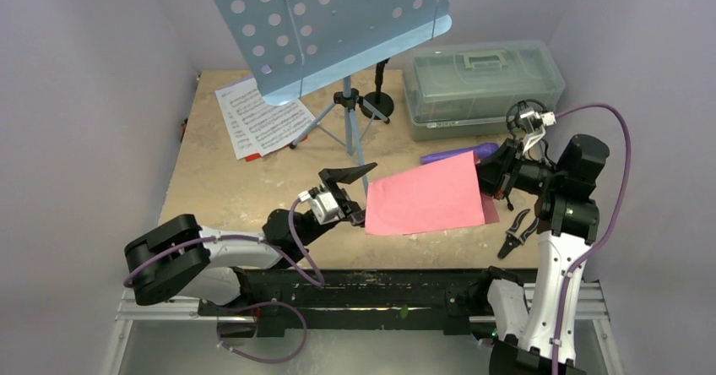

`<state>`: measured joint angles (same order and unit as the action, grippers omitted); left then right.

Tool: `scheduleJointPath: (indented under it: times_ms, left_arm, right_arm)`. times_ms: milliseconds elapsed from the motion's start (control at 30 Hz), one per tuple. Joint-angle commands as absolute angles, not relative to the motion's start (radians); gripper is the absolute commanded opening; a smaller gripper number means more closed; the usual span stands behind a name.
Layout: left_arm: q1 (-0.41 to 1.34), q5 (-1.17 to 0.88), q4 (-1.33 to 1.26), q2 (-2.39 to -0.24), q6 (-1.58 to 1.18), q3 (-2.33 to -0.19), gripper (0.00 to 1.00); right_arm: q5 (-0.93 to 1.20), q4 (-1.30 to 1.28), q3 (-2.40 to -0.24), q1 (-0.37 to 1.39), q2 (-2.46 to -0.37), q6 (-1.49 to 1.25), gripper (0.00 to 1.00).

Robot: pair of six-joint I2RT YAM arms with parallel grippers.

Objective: Pack up the instrument practice props
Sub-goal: Pick up the sheet music from the music stand.

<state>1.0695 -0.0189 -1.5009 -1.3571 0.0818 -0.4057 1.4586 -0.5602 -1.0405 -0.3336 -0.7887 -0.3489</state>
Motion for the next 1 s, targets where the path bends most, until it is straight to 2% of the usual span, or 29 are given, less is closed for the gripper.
scheduleJointPath:
  times_ms: [0,200,300,367,433,467,500,533,567,667,767,833,967]
  left_arm:
    - [1.075,-0.064,-1.591,-1.302,0.008,-0.445,0.72]
    - [1.075,-0.069,-1.53,-1.255,-0.036,-0.458,0.68]
    - [1.075,-0.03,-1.476,-1.239,-0.066,-0.462,0.6]
    - [1.074,-0.006,-1.431,-1.225,-0.084,-0.466,0.44]
    - [1.073,-0.003,-1.37,-1.206,-0.109,-0.473,0.12]
    - [1.071,0.019,-1.316,-1.191,-0.12,-0.483,0.0]
    - [1.07,0.039,-1.251,-1.17,-0.141,-0.493,0.0]
    - [1.067,0.054,-1.177,-1.151,-0.16,-0.505,0.0]
    - [1.063,0.066,-1.113,-1.128,-0.176,-0.515,0.0]
    - [1.042,0.098,-0.944,-1.054,-0.218,-0.525,0.0]
    - [0.993,0.113,-0.722,-0.975,-0.271,-0.543,0.0]
    - [0.94,0.112,-0.575,-0.92,-0.314,-0.553,0.0]
    - [0.865,0.157,-0.315,-0.795,-0.355,-0.562,0.0]
  right_arm:
    - [1.475,-0.55,-1.008,-0.331,-0.781,-0.332,0.0]
    - [1.46,-0.591,-0.993,-0.331,-0.805,-0.263,0.0]
    - [1.459,-0.608,-0.99,-0.331,-0.816,-0.23,0.0]
    - [1.459,-0.619,-0.991,-0.331,-0.822,-0.206,0.0]
    - [1.46,-0.633,-0.992,-0.331,-0.827,-0.174,0.0]
    - [1.464,-0.644,-0.995,-0.331,-0.831,-0.15,0.0]
    - [1.471,-0.661,-0.999,-0.331,-0.836,-0.111,0.0]
    - [1.474,-0.689,-1.007,-0.331,-0.84,-0.066,0.07]
    - [1.471,-0.722,-1.014,-0.331,-0.846,0.006,0.19]
    - [1.446,-0.846,-1.038,-0.33,-0.866,0.276,0.61]
    - [1.344,-0.899,-1.042,-0.331,-0.881,0.509,0.96]
    - [1.277,-0.817,-1.012,-0.331,-0.886,0.516,0.99]
    - [1.18,-0.577,-0.877,-0.336,-0.865,0.359,0.99]
